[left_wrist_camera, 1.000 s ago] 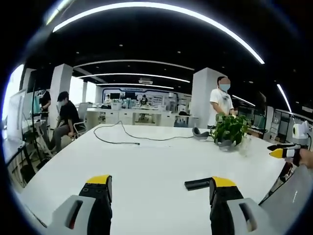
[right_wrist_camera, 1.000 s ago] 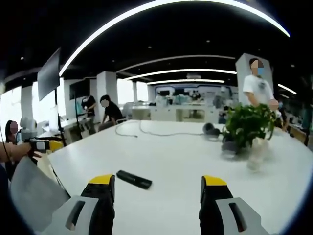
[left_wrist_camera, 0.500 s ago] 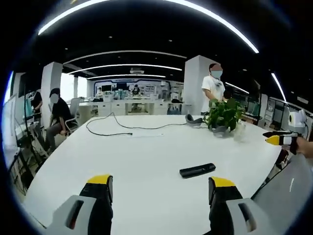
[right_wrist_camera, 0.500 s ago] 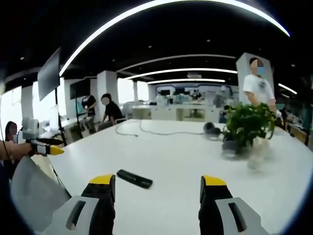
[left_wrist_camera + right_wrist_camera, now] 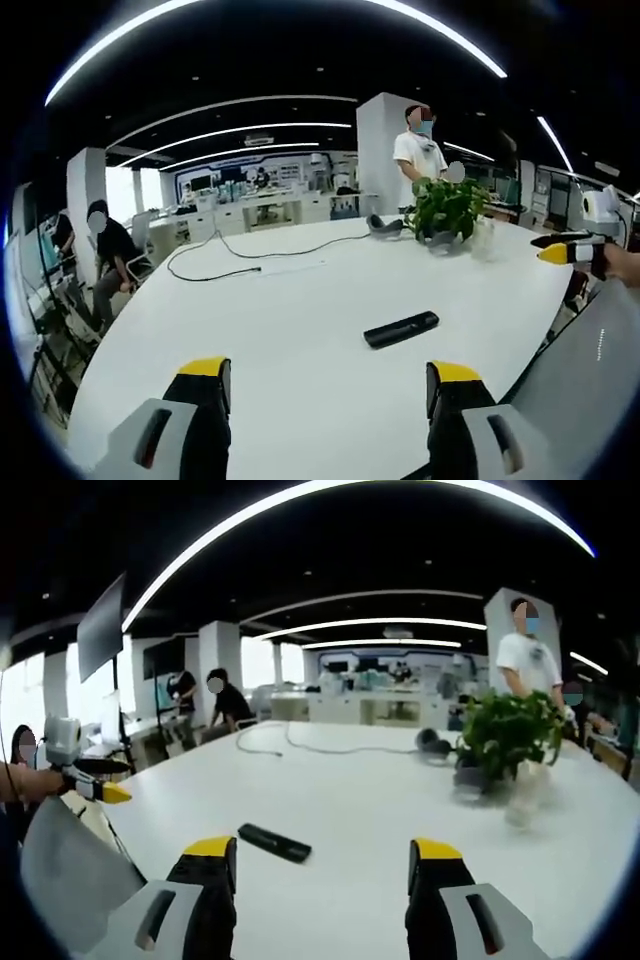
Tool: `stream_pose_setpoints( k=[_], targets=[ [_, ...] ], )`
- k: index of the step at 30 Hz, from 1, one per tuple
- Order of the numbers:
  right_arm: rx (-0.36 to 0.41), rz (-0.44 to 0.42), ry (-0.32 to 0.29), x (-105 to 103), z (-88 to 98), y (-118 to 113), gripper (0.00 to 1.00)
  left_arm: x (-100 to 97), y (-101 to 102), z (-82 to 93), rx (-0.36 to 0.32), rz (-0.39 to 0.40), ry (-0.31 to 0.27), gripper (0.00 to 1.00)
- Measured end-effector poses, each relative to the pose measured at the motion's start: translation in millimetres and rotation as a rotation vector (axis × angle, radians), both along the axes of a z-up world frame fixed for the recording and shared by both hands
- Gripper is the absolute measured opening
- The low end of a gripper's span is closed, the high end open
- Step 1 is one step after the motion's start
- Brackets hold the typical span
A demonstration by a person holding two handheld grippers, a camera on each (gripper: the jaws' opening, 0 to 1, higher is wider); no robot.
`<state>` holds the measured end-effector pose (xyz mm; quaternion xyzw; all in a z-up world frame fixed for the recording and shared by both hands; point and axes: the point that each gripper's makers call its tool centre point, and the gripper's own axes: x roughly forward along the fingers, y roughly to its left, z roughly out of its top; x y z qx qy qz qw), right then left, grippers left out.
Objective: Press the specified remote control buttons in sequence, fully releasing each button before pressing the next.
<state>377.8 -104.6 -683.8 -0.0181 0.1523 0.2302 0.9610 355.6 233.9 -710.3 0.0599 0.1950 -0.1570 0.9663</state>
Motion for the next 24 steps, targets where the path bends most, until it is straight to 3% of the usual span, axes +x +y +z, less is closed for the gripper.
stream_pose_setpoints(
  k=[5,11,18,24],
  targets=[
    [-0.002,0.003,-0.002,0,0.3,1,0.68,1.2,0,2.6,0.014,-0.013,-0.01,0.81],
    [-0.004,0.008,-0.002,0,0.4,1,0.68,-2.3,-16,-7.4,0.085,-0.115,0.045,0.78],
    [0.0,0.006,-0.003,0,0.9,1,0.67,-7.3,-33,-13.9,0.122,-0.198,0.092,0.75],
    [-0.002,0.009,-0.007,0,1.4,1,0.67,-1.0,-45,-9.1,0.112,-0.24,0.106,0.76]
  ],
)
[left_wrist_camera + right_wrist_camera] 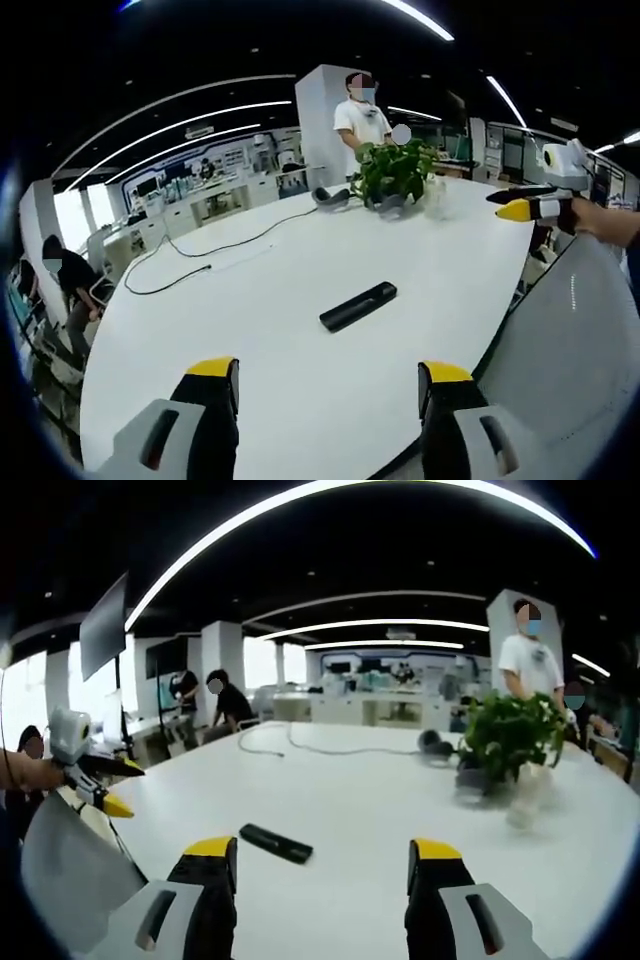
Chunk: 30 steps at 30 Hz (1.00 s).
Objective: Press the specified remote control buttons in sequence, fully releasing each button before pressing the next.
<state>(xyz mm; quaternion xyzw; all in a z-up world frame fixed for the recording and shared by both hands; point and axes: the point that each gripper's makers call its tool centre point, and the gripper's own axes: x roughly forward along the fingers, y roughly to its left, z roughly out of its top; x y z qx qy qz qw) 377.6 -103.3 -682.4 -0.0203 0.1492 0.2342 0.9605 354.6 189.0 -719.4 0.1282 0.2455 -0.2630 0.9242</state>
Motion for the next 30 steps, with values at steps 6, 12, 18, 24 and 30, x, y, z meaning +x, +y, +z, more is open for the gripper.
stream_pose_setpoints(
  k=[6,12,18,24,30],
  targets=[
    [0.003,-0.002,0.0,0,0.0,-1,0.67,5.7,-15,-0.1,-0.005,-0.042,0.013,0.76],
    [0.001,-0.004,-0.001,0,0.0,-2,0.67,4.7,-24,-2.0,-0.015,-0.06,0.024,0.77],
    [-0.001,0.0,-0.002,0,0.1,-1,0.67,5.6,-29,-1.6,-0.008,-0.074,0.02,0.77],
    [0.001,-0.003,-0.004,0,0.4,-2,0.67,11.0,-38,0.2,-0.004,-0.095,0.013,0.77],
    [-0.003,-0.002,-0.004,0,0.4,-1,0.66,15.9,-48,0.4,-0.004,-0.118,0.011,0.77]
  ],
)
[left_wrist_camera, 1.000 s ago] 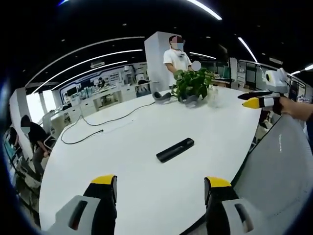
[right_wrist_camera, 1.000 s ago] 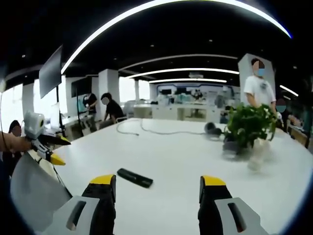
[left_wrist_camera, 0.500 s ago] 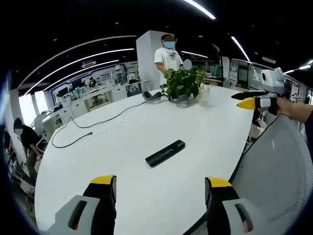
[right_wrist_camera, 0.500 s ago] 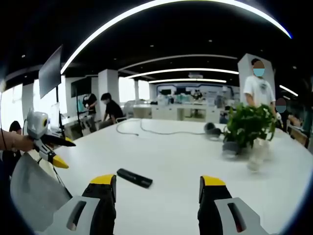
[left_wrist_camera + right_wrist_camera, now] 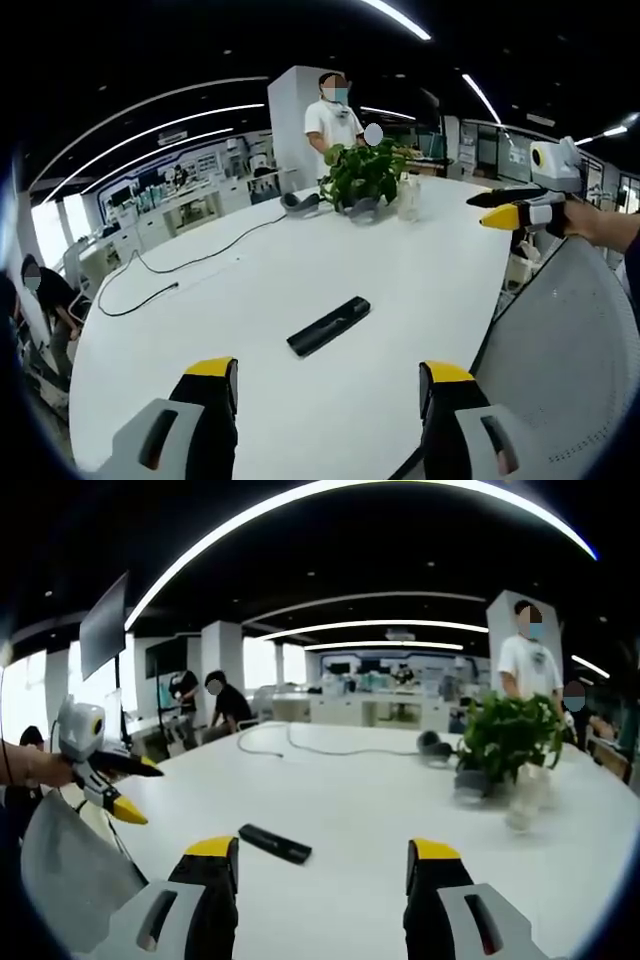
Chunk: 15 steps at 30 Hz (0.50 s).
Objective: Press the specified remote control buttons in sequence, fully releasing each button before pressing the next.
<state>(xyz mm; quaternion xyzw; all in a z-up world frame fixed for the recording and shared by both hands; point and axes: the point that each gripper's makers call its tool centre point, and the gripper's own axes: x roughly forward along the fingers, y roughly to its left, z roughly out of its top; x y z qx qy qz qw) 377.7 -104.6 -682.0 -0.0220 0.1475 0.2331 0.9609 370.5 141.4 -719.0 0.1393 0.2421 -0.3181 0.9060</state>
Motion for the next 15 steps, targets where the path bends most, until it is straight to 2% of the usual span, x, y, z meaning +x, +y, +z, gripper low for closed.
stream_pose_setpoints(
  k=[15],
  targets=[
    [0.001,-0.007,-0.003,0.0,1.2,-0.9,0.65,5.4,-8.5,-9.4,-0.01,-0.03,0.034,0.77]
  ],
)
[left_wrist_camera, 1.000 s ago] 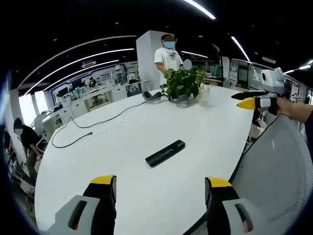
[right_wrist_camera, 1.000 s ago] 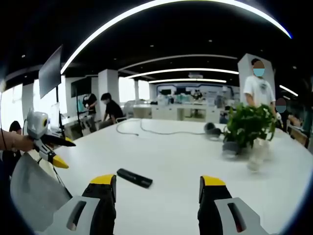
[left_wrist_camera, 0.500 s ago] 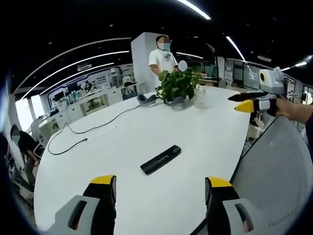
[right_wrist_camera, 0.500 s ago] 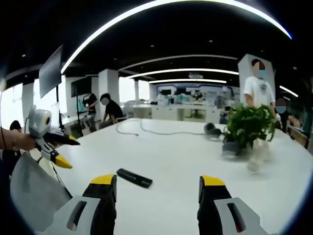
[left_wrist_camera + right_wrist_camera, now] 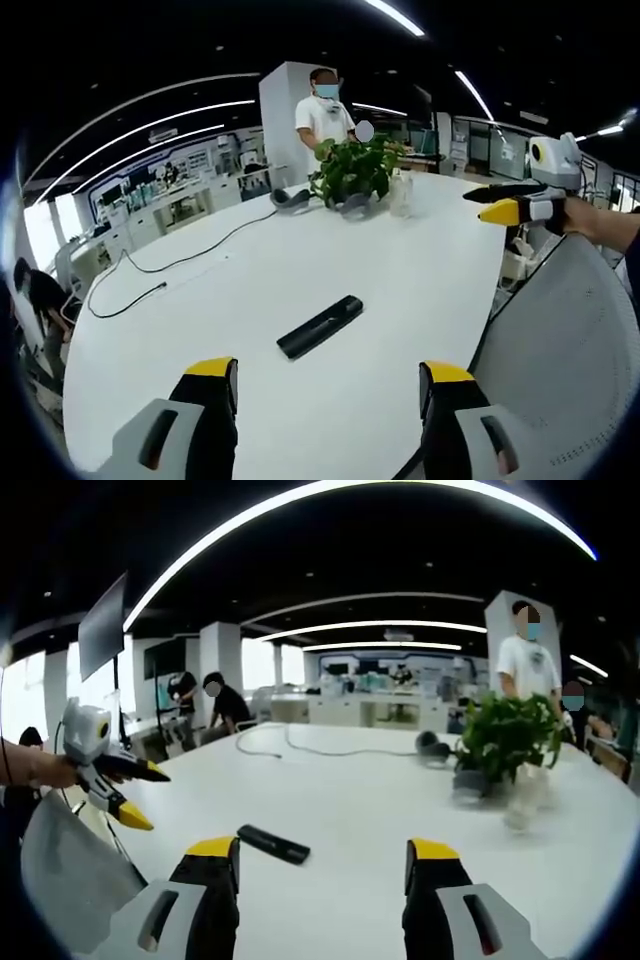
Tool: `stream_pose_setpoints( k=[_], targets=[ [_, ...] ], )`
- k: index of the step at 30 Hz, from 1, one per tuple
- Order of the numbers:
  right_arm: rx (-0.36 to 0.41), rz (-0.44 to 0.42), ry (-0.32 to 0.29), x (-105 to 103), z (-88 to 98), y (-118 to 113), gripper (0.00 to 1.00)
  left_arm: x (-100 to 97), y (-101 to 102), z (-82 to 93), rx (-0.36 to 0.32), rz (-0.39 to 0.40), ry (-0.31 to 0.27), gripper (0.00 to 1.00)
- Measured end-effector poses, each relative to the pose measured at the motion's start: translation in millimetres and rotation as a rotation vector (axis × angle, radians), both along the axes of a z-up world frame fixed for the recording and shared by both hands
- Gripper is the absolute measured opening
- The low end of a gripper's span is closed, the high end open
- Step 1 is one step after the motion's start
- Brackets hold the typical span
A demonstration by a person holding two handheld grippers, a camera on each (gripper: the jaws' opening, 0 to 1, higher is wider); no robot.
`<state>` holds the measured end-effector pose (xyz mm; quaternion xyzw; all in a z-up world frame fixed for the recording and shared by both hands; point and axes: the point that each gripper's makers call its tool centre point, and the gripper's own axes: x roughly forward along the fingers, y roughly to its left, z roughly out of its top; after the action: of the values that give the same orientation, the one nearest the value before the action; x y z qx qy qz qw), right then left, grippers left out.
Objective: Press the specified remote control buttons in sequence, fully releasing each button before pressing the next.
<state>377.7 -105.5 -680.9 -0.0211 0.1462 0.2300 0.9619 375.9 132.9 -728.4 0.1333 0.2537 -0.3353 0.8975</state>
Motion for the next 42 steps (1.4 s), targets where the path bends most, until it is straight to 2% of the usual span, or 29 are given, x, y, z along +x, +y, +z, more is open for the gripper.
stream_pose_setpoints(
  k=[10,21,29,35,38,42],
  targets=[
    [-0.004,0.006,0.006,0,-1.5,1,0.64,1.4,-5,-5.6,0.005,-0.022,0.026,0.77],
    [0.008,-0.006,0.001,0,0.1,-2,0.63,7.1,-14,-9.1,-0.026,-0.051,0.061,0.77],
    [0.01,-0.007,0.003,0,-0.4,-3,0.63,10.8,-22,-17.6,-0.015,-0.079,0.081,0.77],
    [0.007,-0.002,0.004,0,-1.2,-2,0.62,15.4,-29,-21.9,-0.048,-0.084,0.102,0.76],
    [0.005,-0.006,0.001,0,-1.1,-3,0.62,18.2,-32,-29.8,-0.041,-0.09,0.122,0.76],
    [0.013,-0.012,0.003,1,-1.2,-4,0.62,23.7,-39,-31.4,-0.05,-0.09,0.126,0.76]
  ],
)
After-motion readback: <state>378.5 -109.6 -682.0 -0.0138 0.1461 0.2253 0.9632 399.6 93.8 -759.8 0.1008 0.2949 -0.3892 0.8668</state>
